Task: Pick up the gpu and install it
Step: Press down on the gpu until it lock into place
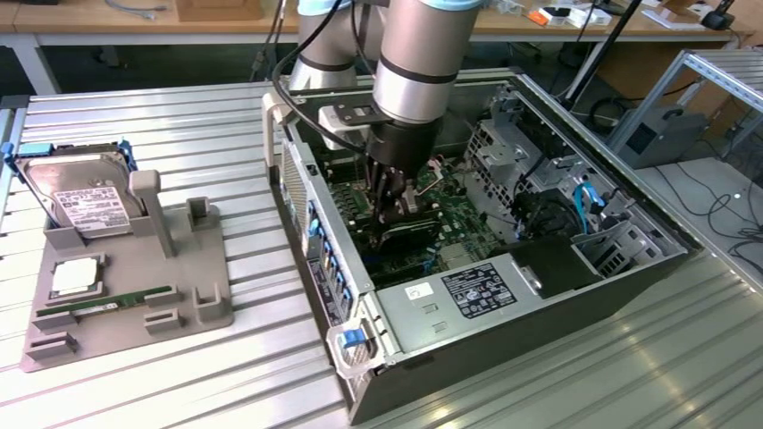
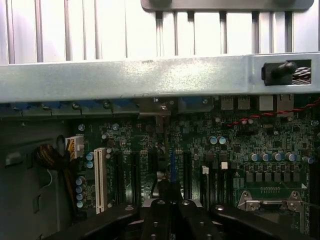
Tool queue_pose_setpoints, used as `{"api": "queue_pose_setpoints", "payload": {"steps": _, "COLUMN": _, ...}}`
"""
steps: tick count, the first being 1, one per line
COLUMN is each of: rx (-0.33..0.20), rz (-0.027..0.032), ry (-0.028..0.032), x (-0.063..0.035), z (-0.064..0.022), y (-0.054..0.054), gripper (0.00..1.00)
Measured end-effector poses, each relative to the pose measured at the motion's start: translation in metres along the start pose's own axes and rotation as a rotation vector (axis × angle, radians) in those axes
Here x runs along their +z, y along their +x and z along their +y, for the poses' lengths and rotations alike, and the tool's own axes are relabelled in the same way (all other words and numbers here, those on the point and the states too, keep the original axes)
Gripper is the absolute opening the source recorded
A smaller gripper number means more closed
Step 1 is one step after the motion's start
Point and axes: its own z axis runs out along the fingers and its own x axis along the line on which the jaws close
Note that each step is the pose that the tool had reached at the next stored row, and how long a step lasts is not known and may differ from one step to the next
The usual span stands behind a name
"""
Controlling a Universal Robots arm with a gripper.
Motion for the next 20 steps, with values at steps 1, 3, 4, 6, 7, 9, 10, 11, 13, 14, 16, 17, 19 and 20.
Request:
{"api": "queue_pose_setpoints", "payload": {"steps": 1, "rx": 0.000, "rz": -0.0001, "ry": 0.0025, "x": -0.0001, "z": 0.0009, "y": 0.000, "gripper": 0.11}}
{"api": "queue_pose_setpoints", "payload": {"steps": 3, "rx": 0.001, "rz": -0.0002, "ry": 0.0104, "x": -0.0006, "z": 0.0066, "y": 0.000, "gripper": 0.11}}
{"api": "queue_pose_setpoints", "payload": {"steps": 4, "rx": 0.001, "rz": -0.0002, "ry": 0.0127, "x": -0.0005, "z": 0.0093, "y": 0.000, "gripper": 0.11}}
{"api": "queue_pose_setpoints", "payload": {"steps": 6, "rx": 0.001, "rz": -0.0002, "ry": 0.0155, "x": -0.0004, "z": 0.0132, "y": 0.000, "gripper": 0.11}}
{"api": "queue_pose_setpoints", "payload": {"steps": 7, "rx": 0.001, "rz": -0.0003, "ry": 0.0158, "x": -0.0003, "z": 0.0137, "y": 0.000, "gripper": 0.11}}
{"api": "queue_pose_setpoints", "payload": {"steps": 9, "rx": 0.001, "rz": -0.0005, "ry": 0.0162, "x": -0.0001, "z": 0.0152, "y": 0.000, "gripper": 0.11}}
{"api": "queue_pose_setpoints", "payload": {"steps": 10, "rx": 0.001, "rz": -0.0025, "ry": 0.0160, "x": 0.0013, "z": 0.0167, "y": 0.000, "gripper": 0.11}}
{"api": "queue_pose_setpoints", "payload": {"steps": 11, "rx": 0.001, "rz": -0.0025, "ry": 0.0161, "x": 0.0016, "z": 0.0170, "y": 0.000, "gripper": 0.11}}
{"api": "queue_pose_setpoints", "payload": {"steps": 13, "rx": 0.001, "rz": -0.0040, "ry": 0.0165, "x": 0.0020, "z": 0.0186, "y": 0.000, "gripper": 0.11}}
{"api": "queue_pose_setpoints", "payload": {"steps": 14, "rx": 0.001, "rz": -0.0046, "ry": 0.0169, "x": 0.0020, "z": 0.0196, "y": 0.000, "gripper": 0.11}}
{"api": "queue_pose_setpoints", "payload": {"steps": 16, "rx": 0.001, "rz": -0.0083, "ry": 0.0198, "x": 0.0024, "z": 0.0256, "y": 0.003, "gripper": 0.11}}
{"api": "queue_pose_setpoints", "payload": {"steps": 17, "rx": 0.001, "rz": -0.0109, "ry": 0.0214, "x": 0.0026, "z": 0.0280, "y": 0.005, "gripper": 0.11}}
{"api": "queue_pose_setpoints", "payload": {"steps": 19, "rx": 0.000, "rz": -0.0145, "ry": 0.0230, "x": 0.0028, "z": 0.0303, "y": 0.007, "gripper": 0.11}}
{"api": "queue_pose_setpoints", "payload": {"steps": 20, "rx": -0.001, "rz": -0.0165, "ry": 0.0236, "x": 0.0029, "z": 0.0309, "y": 0.008, "gripper": 0.11}}
